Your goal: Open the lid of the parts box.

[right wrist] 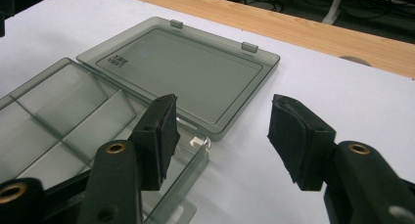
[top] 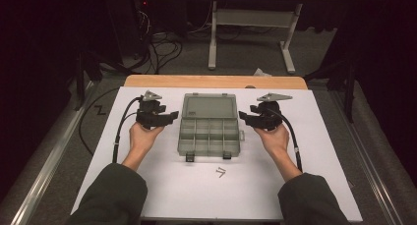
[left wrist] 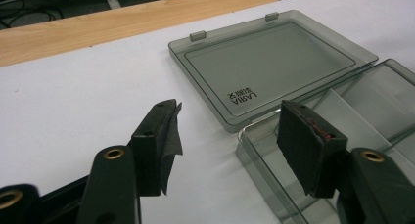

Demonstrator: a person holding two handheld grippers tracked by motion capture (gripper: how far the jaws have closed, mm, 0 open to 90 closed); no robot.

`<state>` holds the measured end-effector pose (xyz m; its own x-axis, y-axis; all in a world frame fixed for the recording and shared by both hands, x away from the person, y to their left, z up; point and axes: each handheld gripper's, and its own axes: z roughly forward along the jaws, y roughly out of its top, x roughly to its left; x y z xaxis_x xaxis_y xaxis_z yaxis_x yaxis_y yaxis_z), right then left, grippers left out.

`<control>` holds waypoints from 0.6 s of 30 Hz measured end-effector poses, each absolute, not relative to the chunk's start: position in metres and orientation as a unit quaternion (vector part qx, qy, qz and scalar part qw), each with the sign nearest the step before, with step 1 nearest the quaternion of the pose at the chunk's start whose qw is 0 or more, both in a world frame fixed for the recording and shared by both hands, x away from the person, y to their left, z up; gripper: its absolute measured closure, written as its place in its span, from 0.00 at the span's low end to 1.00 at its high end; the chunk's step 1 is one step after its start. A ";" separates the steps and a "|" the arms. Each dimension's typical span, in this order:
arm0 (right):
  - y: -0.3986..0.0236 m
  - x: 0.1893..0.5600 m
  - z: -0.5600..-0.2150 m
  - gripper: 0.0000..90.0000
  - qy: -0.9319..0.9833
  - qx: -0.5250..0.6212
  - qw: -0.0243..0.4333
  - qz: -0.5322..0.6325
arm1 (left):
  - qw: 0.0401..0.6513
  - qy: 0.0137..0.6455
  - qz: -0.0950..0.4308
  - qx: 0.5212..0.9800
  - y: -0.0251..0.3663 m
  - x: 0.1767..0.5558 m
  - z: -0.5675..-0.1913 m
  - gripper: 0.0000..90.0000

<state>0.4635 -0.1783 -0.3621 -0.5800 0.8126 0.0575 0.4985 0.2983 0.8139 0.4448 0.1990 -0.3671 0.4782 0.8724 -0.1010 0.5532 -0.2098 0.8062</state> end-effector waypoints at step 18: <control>-0.199 0.432 -0.348 0.48 0.783 0.393 0.199 0.440 | 0.434 0.436 0.201 0.763 0.201 0.412 -0.352 0.42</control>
<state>0.4317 -0.1995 -0.3478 -0.6117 0.7903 0.0349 0.4409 0.3039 0.8446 0.4124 0.2007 -0.3516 0.5390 0.8392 -0.0714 0.4906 -0.2440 0.8365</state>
